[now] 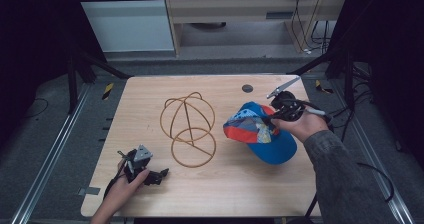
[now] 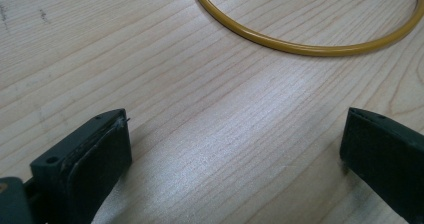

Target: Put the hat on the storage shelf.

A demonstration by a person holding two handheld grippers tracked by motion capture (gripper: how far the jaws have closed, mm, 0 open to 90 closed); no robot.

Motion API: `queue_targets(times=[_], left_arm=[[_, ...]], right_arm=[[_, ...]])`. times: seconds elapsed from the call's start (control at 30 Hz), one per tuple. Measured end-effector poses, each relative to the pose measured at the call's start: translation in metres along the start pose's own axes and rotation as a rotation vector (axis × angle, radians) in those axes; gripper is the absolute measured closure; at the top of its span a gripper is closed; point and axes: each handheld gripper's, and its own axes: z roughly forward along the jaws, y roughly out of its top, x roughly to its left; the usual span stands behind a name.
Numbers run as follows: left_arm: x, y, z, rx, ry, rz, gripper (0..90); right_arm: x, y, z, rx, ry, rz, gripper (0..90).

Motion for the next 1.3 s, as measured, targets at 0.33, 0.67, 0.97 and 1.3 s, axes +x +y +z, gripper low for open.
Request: queue_targets(times=[0.33,0.67,0.97,1.3], left_arm=[[0.0,0.0,0.0,0.001,0.0,0.0,0.0],[0.0,0.0,0.0,0.002,-0.001,0.0,0.0],[0.0,0.0,0.0,0.003,-0.001,0.0,0.0],[0.0,0.0,0.0,0.003,-0.002,0.001,0.0]], right_arm=[[0.01,0.023,-0.04,-0.067,-0.02,-0.053,90.0],[0.023,0.041,-0.066,-0.155,-0.039,-0.094,90.0],[0.046,0.07,-0.086,-0.252,-0.054,-0.162,90.0],[0.06,0.11,-0.082,-0.294,-0.042,-0.197,90.0]])
